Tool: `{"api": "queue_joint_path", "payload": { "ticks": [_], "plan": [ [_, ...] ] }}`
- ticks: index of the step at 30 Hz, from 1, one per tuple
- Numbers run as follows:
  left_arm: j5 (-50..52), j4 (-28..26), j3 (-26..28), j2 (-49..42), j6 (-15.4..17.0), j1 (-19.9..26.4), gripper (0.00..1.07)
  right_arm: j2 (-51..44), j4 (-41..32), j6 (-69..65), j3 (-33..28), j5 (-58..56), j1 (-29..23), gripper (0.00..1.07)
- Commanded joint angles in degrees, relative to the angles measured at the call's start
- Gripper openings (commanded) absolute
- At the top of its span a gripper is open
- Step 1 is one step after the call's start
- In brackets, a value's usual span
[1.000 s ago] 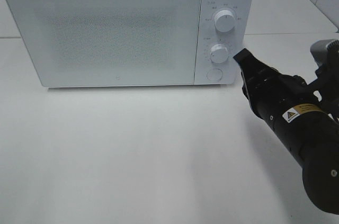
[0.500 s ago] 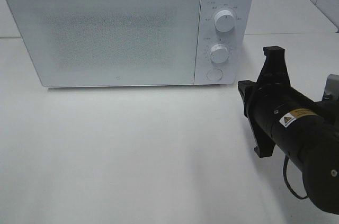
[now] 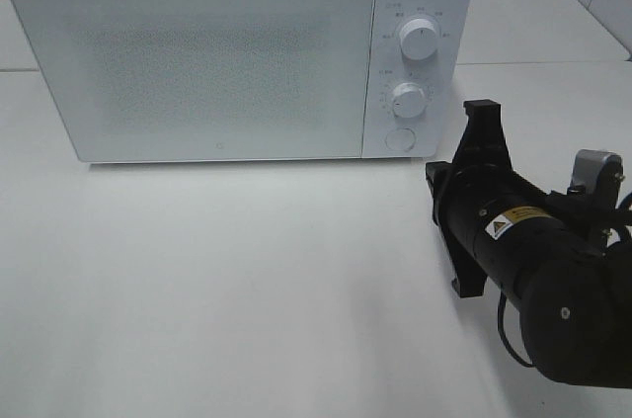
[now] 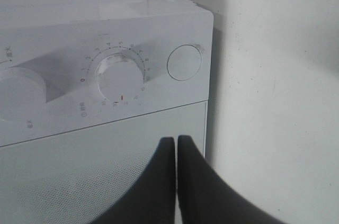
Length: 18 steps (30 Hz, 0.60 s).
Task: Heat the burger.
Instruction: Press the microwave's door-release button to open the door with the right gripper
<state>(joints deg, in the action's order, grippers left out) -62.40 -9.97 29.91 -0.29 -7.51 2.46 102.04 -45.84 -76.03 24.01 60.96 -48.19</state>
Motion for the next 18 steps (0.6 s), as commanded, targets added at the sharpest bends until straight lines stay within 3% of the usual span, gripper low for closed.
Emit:
{"api": "queue_joint_path", "payload": {
  "ticks": [1,18],
  "plan": [
    [0.69,-0.29,-0.06,-0.34,0.11,0.11,0.98,2.12,1.55,-0.46,2.35,-0.52,1.49,0.00],
    [0.69,-0.29,-0.06,-0.34,0.11,0.11,0.98,10.60,7.62,-0.46,13.75,-6.70,9.63,0.00]
  ]
}}
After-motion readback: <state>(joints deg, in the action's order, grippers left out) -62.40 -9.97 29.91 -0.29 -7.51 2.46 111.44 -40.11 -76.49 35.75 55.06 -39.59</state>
